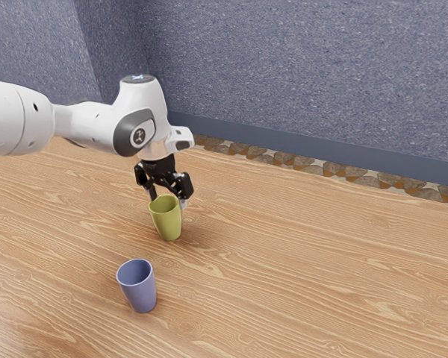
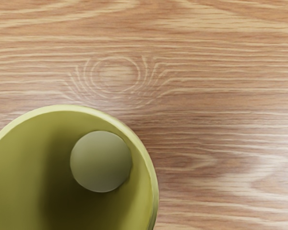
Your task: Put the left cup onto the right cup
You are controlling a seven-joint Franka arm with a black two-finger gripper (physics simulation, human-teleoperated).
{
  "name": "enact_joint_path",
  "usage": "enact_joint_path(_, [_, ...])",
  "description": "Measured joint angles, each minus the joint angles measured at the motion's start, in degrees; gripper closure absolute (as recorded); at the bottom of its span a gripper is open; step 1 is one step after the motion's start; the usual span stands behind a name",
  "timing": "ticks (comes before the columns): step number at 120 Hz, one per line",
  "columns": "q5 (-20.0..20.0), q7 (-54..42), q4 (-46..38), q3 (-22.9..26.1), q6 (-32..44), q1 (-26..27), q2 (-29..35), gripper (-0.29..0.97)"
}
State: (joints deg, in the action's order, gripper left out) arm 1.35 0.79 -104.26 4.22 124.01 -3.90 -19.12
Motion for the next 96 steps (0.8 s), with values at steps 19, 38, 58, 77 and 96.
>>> enact_joint_path(19, [-0.1, 0.0, 0.0, 0.1, 0.5, 0.0, -0.7, 0.0])
enact_joint_path(38, [-0.1, 0.0, 0.0, 0.4, 0.9, 0.0, -1.1, 0.0])
enact_joint_path(58, [-0.1, 0.0, 0.0, 0.5, 1.3, 0.0, -1.6, 0.0])
enact_joint_path(77, [-0.1, 0.0, 0.0, 0.5, 1.9, 0.0, -2.1, 0.0])
enact_joint_path(96, [-0.1, -0.1, 0.1, 0.6, 2.2, 0.0, -2.4, 0.0])
